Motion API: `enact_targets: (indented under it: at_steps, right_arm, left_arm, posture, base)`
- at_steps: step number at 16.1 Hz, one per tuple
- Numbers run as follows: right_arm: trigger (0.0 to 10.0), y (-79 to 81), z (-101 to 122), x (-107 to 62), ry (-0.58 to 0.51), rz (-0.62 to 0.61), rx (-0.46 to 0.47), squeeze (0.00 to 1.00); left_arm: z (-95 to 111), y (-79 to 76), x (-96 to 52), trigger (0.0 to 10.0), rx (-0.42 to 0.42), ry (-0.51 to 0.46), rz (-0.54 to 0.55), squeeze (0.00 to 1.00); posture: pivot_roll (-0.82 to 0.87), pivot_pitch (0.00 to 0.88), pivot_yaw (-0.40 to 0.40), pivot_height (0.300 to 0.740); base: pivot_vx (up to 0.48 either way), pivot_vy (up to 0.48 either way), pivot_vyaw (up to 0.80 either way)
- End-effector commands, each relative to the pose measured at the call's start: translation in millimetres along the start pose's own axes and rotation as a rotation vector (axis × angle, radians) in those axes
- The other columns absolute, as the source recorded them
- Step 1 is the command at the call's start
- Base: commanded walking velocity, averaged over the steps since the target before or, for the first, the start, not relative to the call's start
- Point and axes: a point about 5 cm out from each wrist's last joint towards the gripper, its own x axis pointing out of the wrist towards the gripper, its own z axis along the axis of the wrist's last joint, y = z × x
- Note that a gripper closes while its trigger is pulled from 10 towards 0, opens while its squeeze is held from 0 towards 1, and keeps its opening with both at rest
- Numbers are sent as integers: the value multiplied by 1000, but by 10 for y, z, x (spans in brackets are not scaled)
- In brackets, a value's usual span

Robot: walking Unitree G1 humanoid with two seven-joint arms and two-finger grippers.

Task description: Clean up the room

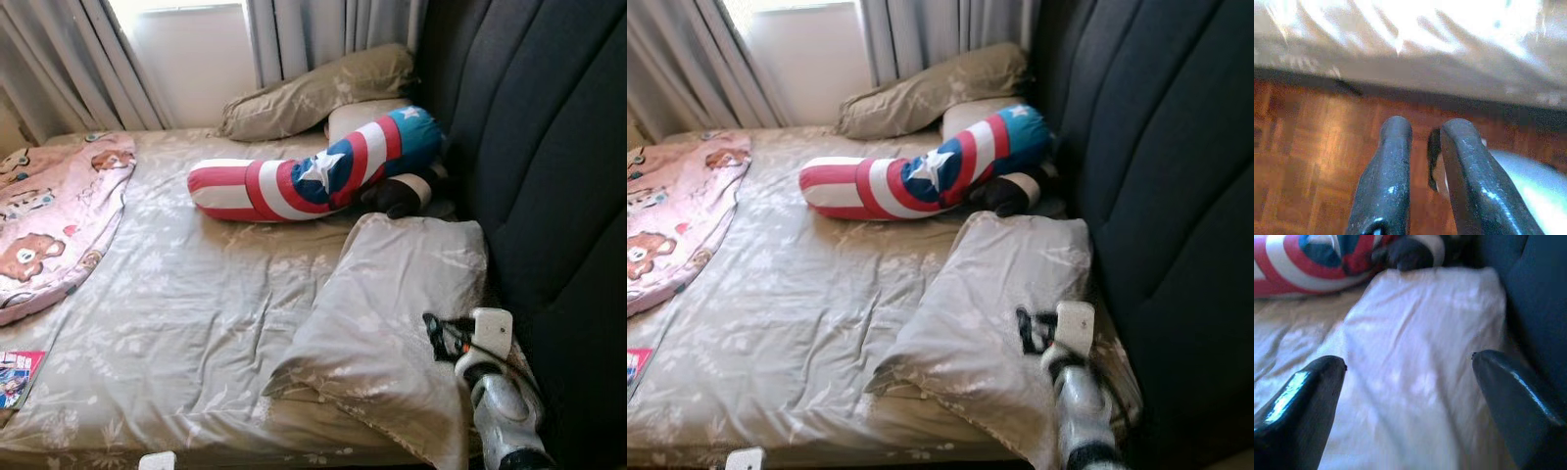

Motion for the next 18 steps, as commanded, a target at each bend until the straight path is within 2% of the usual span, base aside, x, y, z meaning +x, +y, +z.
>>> enact_targets:
  at_steps: [1, 2, 3, 4, 5, 6, 9, 10, 13, 16, 18]
  right_arm:
    - [10000, 14, -22, -17, -8, -1, 16, 0]
    - [10000, -23, -110, -86, 9, -17, 19, 0]
    - [10000, -32, -128, -102, 11, -20, 18, 0]
    - [10000, -54, -169, -147, 13, -22, 4, 0]
    - [10000, -70, -180, -166, 10, -28, 4, 0]
    - [10000, -72, -142, -162, -11, -4, -18, 0]
    - [10000, -76, -2, -117, -70, 27, -40, 0]
    - [10000, -79, 87, -105, -116, 34, -41, 0]
    - [10000, -105, 70, -115, -117, -29, -11, 0]
    - [10000, -115, 77, -119, -123, -58, -1, 0]
    - [10000, -107, 95, -117, -127, -50, -11, 0]
  left_arm:
    - [459, -96, 101, 10000, 29, -206, -5, 0]
    - [752, -71, 85, 10000, 0, -383, 14, 0]
    - [799, -56, 77, 10000, 7, -413, 23, 0]
    - [1113, -64, 10, 10000, 24, -584, 24, 0]
    - [1325, -107, -58, 10000, 43, -691, 4, 0]
    - [1512, -204, -118, 10000, 61, -777, -64, 0]
    - [1556, -299, -185, 10000, 69, -814, -139, 0]
    - [1558, -293, -239, 10000, 49, -822, -136, 0]
    - [1599, -278, -246, 10000, -7, -805, -114, 0]
    - [1646, -349, -252, 10000, 58, -806, -156, 0]
    - [1675, -346, -264, 10000, 68, -807, -154, 0]
  posture:
    - [-17, 0, 33, 740]
    - [-15, 0, 30, 740]
    - [-14, 0, 30, 740]
    - [-9, 0, 23, 740]
    - [-6, 0, 21, 740]
    - [-2, 0, 21, 740]
    - [-31, 0, 36, 740]
    - [-22, 0, 33, 740]
    - [-7, 0, 26, 740]
    - [-11, 0, 35, 740]
    - [-18, 0, 39, 740]
  base:
    - [0, 0, 0]
    - [0, 0, 0]
    - [0, 0, 0]
    - [0, 0, 0]
    - [0, 0, 0]
    - [0, 0, 0]
    - [0, 0, 0]
    - [0, 0, 0]
    - [0, 0, 0]
    - [0, 0, 0]
    - [0, 0, 0]
